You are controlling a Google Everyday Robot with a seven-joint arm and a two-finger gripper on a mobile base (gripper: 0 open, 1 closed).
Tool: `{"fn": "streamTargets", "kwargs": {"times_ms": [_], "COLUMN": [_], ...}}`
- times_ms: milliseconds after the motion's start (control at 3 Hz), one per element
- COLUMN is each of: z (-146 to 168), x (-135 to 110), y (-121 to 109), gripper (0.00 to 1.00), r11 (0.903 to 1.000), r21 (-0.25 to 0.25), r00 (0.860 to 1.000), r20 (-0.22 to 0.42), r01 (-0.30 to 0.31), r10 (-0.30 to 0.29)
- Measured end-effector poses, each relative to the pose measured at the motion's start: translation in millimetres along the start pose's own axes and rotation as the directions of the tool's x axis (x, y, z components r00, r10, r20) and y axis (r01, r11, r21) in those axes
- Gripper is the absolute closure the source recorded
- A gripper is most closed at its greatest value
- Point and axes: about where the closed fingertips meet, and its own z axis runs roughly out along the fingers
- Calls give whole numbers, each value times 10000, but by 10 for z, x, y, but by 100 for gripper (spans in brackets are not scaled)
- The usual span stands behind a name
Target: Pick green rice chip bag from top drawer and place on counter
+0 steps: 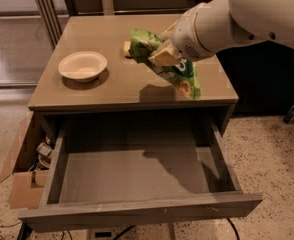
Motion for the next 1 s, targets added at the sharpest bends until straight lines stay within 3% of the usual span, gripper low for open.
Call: {"fn": "streamTargets", "kwargs": {"times_ms": [333, 667, 1000], "z": [308, 573, 772], "x": [127, 329, 556], "y": [-442, -577, -550], "gripper": [100, 100, 100], "r11": [9998, 9992, 9919], "r21": [-42, -344, -939], "r00": [9998, 9997, 9954], "r20": [10, -47, -504], "r01": [193, -223, -855], "r10": [-193, 222, 810]}}
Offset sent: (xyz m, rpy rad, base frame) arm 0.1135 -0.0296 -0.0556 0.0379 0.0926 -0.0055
